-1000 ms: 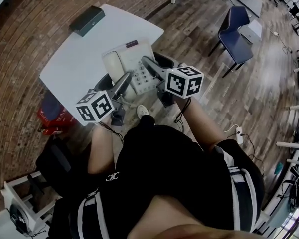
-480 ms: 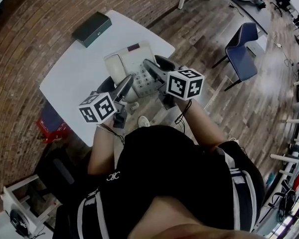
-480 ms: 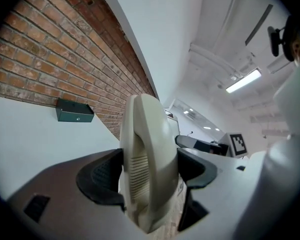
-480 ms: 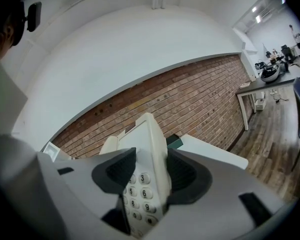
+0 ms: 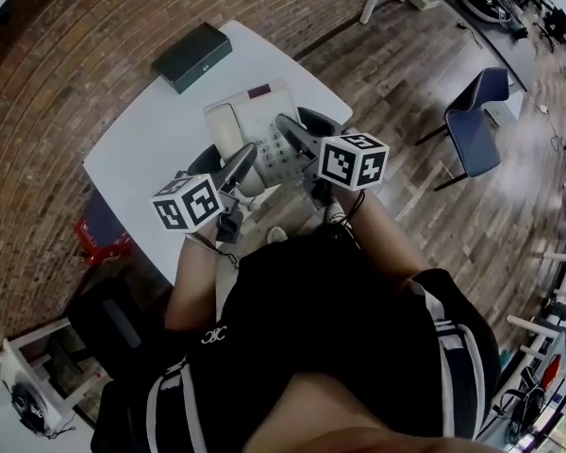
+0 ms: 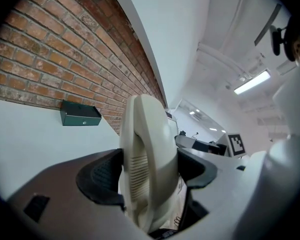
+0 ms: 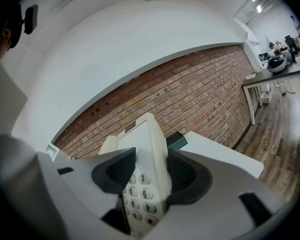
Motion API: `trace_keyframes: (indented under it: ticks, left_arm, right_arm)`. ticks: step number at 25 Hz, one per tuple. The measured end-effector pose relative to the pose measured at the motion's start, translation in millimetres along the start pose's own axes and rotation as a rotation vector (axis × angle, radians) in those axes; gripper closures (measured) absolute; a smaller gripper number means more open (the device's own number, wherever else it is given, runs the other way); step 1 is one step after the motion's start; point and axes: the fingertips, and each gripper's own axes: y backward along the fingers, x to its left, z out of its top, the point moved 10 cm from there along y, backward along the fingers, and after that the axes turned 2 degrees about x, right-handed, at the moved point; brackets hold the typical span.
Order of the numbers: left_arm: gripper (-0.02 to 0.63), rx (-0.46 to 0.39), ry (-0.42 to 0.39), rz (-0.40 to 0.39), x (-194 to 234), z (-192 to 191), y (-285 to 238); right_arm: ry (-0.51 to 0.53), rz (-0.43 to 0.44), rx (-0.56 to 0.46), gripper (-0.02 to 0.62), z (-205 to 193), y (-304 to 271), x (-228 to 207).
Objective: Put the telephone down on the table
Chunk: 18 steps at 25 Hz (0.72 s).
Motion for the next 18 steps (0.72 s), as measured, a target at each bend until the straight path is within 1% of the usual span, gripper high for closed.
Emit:
trace_keyframes:
  ticks: [7, 11, 18]
  left_arm:
    - [0.264, -0.04, 0.047, 0.093, 13, 9, -17]
    - [0.264, -0.065, 0.076, 0.153, 20, 14, -33]
    - [0.264, -0.105, 0.166, 0.256, 38, 19, -68]
  right_arm:
    - [0.009, 0.09, 0.067, 0.411, 16, -39, -24]
    - [0.001, 0.145, 0.116, 0.411, 25, -64, -45]
    - [0.019, 0.229, 0.228, 0.411, 43, -113, -83]
